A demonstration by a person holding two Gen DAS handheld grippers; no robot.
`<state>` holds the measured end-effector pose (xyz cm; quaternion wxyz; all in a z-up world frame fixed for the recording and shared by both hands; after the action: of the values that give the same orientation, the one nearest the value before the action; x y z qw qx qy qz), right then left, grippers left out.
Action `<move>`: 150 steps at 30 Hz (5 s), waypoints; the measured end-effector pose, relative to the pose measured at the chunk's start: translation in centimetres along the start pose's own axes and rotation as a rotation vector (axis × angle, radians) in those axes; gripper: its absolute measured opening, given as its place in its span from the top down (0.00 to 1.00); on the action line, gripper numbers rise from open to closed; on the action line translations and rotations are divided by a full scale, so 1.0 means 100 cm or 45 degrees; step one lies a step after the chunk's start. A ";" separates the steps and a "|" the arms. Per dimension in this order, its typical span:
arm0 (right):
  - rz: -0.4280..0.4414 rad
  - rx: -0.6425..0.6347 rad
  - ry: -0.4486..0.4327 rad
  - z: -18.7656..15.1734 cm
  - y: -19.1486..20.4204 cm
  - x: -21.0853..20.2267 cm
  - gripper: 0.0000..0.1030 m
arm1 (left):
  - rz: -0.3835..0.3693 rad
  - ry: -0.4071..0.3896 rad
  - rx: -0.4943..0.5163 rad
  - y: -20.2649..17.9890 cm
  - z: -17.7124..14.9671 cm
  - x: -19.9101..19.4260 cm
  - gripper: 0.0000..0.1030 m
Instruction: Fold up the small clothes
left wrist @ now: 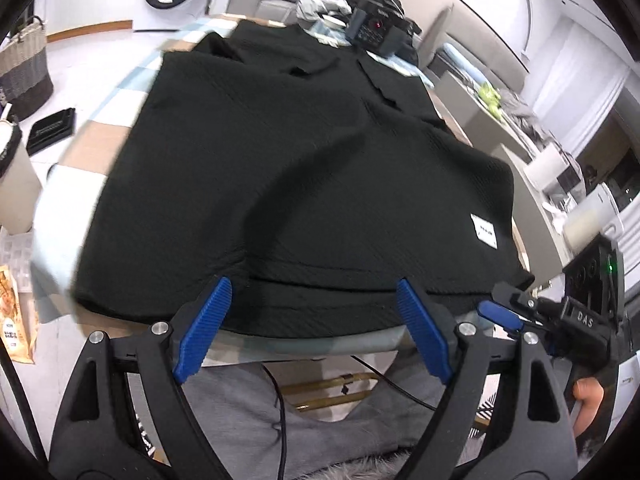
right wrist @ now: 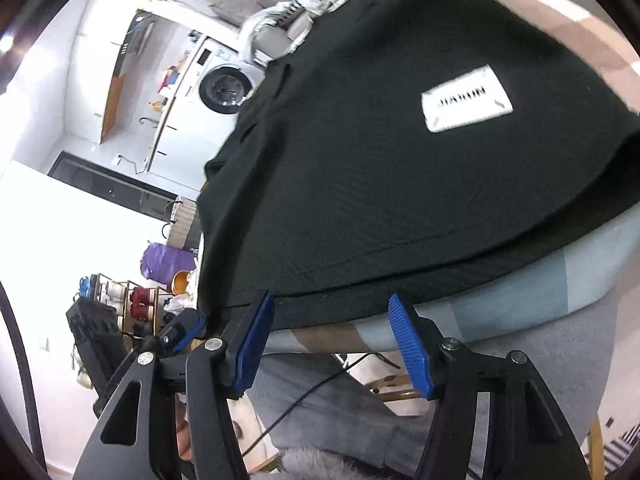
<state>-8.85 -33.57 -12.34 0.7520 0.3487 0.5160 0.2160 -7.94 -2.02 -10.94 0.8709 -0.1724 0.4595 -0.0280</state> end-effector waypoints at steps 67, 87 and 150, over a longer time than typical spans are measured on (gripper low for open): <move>0.195 0.240 -0.256 0.020 -0.016 0.023 0.65 | -0.163 -0.227 -0.294 0.040 0.025 -0.039 0.99; -0.045 0.005 -0.221 0.019 -0.026 -0.043 0.59 | -0.109 -0.027 -0.147 0.045 -0.028 -0.005 0.73; -0.244 -0.010 -0.515 0.064 -0.048 -0.143 0.59 | 0.111 -0.173 -0.192 0.082 0.124 0.043 0.50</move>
<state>-8.45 -48.50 -5.55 0.8586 0.3314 0.3845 0.0713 3.67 8.21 -10.57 0.8849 -0.2188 0.4073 0.0565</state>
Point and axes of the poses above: each gripper's, at about its wrist camera, not at the fingertips, and x roughly the way its jaws point, y to its left, z to its top, the point moved 1 cm from there along x, roughly the way its jaws point, and after that the axes turned 3 degrees about z, right-handed, at the moved point
